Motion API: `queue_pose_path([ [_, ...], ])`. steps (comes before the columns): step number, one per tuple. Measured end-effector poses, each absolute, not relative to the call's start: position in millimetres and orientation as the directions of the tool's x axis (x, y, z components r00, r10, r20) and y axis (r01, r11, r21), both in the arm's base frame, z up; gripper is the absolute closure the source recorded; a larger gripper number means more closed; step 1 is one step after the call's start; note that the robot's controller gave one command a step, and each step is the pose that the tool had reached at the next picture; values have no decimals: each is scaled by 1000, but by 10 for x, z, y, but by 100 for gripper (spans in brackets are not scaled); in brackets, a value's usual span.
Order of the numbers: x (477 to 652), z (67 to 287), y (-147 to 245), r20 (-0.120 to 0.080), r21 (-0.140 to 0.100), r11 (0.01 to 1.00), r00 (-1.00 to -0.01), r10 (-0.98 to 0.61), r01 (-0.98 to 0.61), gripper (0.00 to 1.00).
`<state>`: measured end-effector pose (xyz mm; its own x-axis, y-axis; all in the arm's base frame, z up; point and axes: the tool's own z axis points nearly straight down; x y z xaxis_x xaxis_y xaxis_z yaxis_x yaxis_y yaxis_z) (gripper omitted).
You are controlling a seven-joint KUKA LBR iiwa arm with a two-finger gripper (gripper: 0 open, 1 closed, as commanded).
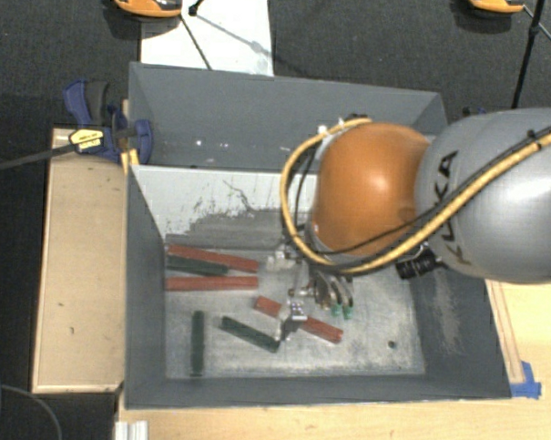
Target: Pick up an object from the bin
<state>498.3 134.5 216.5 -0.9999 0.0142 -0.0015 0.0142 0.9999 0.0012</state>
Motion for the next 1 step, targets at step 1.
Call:
queue_pose_path([
  [1, 4983, 2165, 1345, -1, 1, 1000, -1000, 16, 16, 0],
])
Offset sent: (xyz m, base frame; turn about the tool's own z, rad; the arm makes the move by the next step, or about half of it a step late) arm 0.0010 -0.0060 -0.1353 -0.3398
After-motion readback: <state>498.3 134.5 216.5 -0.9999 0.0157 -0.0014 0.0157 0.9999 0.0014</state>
